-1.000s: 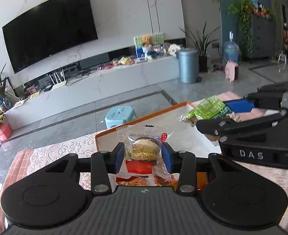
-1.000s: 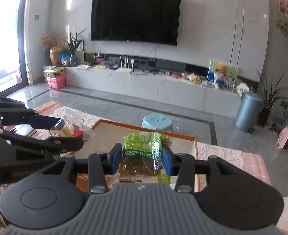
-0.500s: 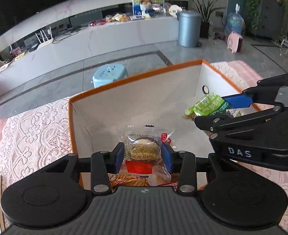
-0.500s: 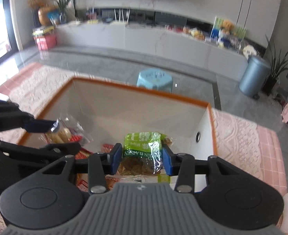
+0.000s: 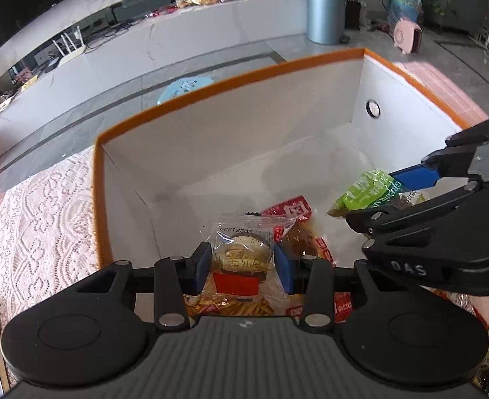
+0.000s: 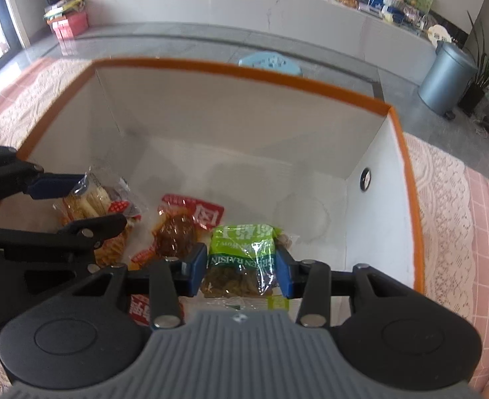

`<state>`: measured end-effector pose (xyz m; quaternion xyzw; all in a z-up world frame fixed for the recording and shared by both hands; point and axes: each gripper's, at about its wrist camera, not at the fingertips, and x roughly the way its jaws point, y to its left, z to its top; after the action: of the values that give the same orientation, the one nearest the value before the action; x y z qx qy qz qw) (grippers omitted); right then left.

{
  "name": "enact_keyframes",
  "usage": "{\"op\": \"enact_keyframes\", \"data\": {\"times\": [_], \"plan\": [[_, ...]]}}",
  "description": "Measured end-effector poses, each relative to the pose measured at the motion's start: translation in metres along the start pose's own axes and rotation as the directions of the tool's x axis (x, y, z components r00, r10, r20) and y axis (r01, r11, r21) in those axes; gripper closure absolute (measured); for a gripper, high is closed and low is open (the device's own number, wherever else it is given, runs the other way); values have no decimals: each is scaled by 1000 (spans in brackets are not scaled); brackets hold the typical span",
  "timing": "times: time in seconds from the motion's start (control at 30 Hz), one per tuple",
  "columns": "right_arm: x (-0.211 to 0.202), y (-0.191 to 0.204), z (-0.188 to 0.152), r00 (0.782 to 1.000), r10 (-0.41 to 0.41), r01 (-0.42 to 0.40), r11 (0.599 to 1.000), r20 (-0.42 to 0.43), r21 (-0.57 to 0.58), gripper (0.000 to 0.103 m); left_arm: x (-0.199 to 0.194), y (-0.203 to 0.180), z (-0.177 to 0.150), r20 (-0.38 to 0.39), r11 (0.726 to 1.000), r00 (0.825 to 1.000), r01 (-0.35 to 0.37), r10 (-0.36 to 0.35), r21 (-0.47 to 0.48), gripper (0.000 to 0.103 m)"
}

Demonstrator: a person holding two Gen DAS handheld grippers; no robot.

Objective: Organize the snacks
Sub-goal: 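Carry both packs into the orange box and open both tools, then withdraw both tools from the box back to the snack pile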

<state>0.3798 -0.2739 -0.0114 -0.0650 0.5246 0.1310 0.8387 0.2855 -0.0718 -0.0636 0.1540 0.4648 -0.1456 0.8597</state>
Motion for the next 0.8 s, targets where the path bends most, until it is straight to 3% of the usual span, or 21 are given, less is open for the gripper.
{"op": "enact_keyframes", "data": {"times": [0.27,0.5,0.67,0.8], "plan": [[19,0,-1,996,-8,9,1000,-91,10,61,6,-6,-1,-51,999,999,-14,16,33,53],[22,3,-5,993,-21,21,1000,-119,-3,60,4,-5,1,-60,1000,998,-22,24,21,50],[18,4,-3,992,-36,35,999,-117,-16,57,-4,-4,2,-50,998,997,-52,53,22,33],[10,4,0,995,-38,38,999,-97,-10,50,-16,-5,3,-27,996,997,-77,78,35,27]]}}
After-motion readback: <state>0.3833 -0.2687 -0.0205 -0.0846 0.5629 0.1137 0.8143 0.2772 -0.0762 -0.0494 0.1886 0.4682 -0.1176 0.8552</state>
